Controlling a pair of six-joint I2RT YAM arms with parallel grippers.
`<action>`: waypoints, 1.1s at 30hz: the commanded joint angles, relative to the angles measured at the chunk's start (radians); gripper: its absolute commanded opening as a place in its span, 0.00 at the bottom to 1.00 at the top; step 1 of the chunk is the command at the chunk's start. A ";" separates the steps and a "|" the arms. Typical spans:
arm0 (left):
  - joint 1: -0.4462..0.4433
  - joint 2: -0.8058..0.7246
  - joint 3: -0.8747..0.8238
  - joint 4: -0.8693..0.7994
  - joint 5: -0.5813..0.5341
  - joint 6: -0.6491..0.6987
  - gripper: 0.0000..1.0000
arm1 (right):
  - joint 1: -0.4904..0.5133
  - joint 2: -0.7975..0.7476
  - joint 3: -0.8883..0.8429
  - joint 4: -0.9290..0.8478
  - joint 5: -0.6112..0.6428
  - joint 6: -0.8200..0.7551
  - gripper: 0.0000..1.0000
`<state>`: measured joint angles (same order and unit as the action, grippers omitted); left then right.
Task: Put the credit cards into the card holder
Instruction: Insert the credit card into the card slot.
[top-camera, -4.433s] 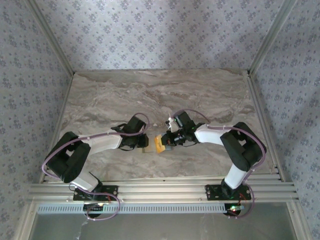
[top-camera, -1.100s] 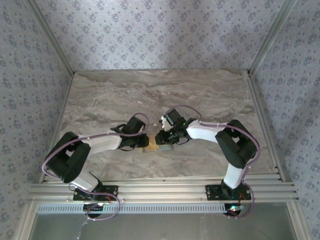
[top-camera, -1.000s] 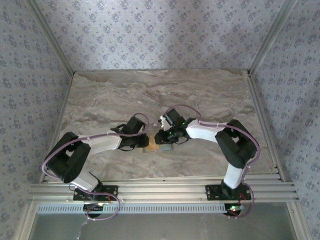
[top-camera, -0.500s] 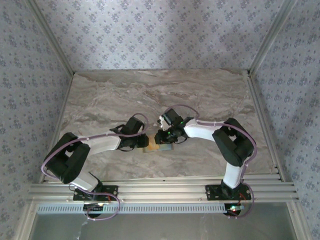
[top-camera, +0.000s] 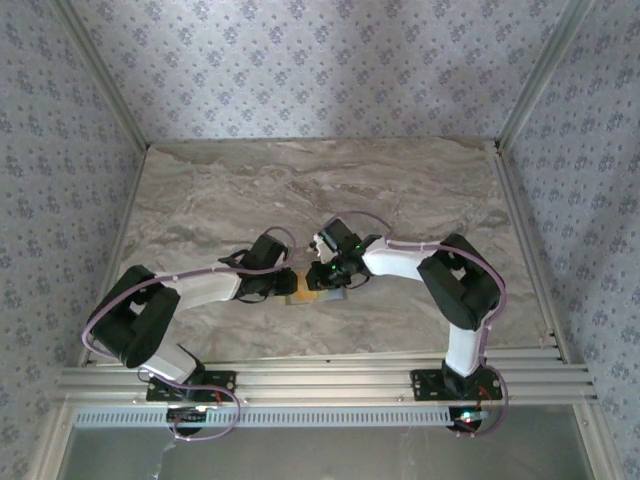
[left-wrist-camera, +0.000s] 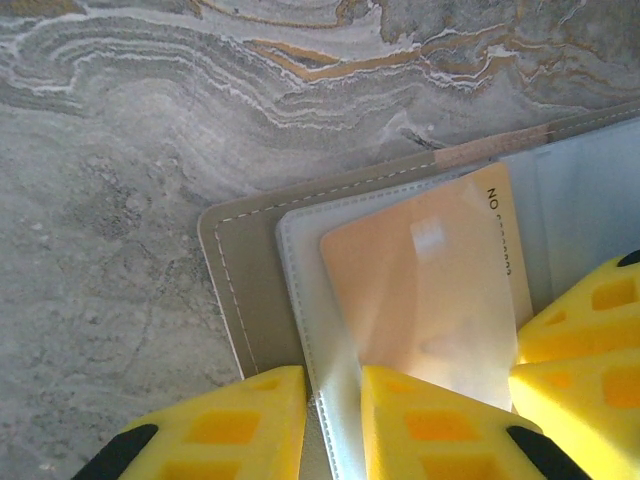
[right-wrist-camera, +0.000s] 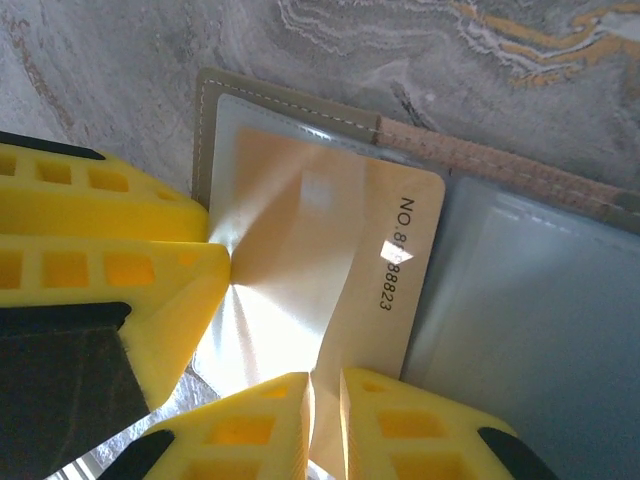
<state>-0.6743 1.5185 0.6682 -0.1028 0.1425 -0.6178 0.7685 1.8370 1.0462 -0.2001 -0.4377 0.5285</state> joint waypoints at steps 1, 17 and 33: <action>0.004 0.018 -0.042 -0.098 0.024 0.003 0.23 | 0.005 -0.064 0.015 -0.048 0.030 -0.031 0.20; 0.011 0.017 -0.043 -0.094 0.030 0.003 0.23 | -0.009 -0.012 0.037 -0.090 0.062 -0.049 0.20; 0.013 0.024 -0.046 -0.086 0.045 0.000 0.25 | 0.017 0.046 0.060 0.003 -0.026 -0.011 0.19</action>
<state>-0.6609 1.5185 0.6636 -0.0925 0.1715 -0.6178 0.7692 1.8584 1.0824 -0.2428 -0.4145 0.5018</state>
